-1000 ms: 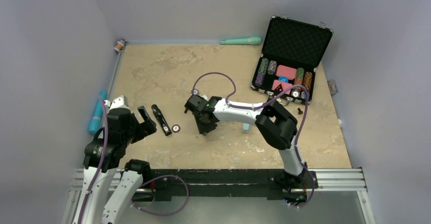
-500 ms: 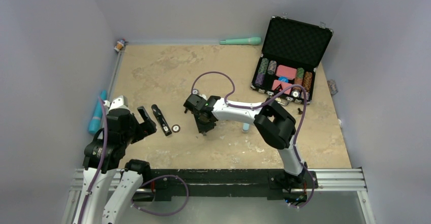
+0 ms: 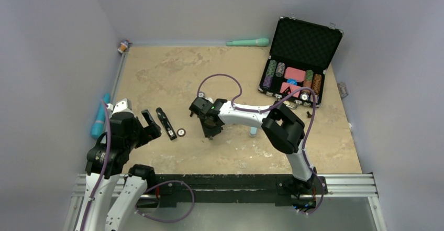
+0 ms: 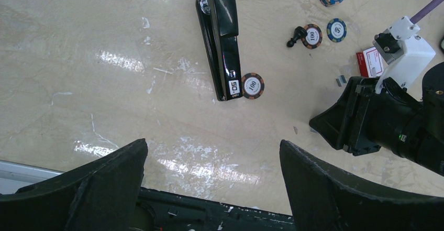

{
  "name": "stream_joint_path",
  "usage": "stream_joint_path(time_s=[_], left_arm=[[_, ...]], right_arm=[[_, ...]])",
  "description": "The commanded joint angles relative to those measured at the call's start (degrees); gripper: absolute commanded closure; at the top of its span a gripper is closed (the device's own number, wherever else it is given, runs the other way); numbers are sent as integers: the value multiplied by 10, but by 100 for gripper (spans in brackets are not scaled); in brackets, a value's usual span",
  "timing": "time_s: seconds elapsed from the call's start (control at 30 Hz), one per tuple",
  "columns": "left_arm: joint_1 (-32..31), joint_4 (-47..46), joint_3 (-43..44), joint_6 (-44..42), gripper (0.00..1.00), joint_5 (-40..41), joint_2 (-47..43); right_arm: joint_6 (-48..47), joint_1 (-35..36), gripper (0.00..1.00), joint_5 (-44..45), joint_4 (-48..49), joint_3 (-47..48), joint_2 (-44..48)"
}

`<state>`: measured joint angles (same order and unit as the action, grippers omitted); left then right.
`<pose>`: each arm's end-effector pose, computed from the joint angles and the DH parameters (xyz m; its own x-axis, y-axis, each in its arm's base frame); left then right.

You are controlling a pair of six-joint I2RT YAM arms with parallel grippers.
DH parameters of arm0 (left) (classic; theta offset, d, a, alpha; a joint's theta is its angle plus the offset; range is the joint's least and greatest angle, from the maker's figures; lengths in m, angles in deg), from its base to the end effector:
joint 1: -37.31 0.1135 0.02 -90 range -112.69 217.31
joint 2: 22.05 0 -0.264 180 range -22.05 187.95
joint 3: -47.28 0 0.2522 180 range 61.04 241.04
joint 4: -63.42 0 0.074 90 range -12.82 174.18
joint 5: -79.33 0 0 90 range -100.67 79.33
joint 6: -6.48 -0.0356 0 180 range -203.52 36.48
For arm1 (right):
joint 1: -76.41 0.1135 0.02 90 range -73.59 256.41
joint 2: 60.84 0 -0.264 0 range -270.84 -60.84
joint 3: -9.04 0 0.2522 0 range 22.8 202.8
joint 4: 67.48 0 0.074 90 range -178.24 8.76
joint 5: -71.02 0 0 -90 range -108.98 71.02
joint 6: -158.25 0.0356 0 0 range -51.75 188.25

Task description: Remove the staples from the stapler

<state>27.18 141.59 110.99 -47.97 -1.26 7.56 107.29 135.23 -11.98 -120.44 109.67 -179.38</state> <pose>0.0775 -0.0079 0.3094 -0.5907 -0.4771 -0.6507 -0.3510 0.8781 -0.3252 0.2222 0.3587 0.1646 -0.9018 -0.2826 -0.3271 -0.3354 0.9348 0.1170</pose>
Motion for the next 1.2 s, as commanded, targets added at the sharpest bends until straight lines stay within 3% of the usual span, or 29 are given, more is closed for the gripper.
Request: stream_joint_path(time_s=[0.0,0.23,0.33,0.57,0.73,0.9,1.17], left_arm=[[5,-4,3,7,0,6,-4],[7,-4,3,7,0,6,-5],[8,-5,3,6,0,4,-4],[8,-5,3,6,0,3,-5],[8,-6,2,6,0,3,-4],[10,-6,2,6,0,3,-4],[14,-7,2,5,0,2,-6]], right_arm=[[9,2,72,23,-26,9,0],[10,2,74,21,-25,8,0],[9,2,81,16,-21,7,-3],[9,1,85,15,-26,11,-1],[9,2,85,14,-32,15,8],[-2,2,76,25,-39,14,15],[-11,2,77,11,-20,-33,27]])
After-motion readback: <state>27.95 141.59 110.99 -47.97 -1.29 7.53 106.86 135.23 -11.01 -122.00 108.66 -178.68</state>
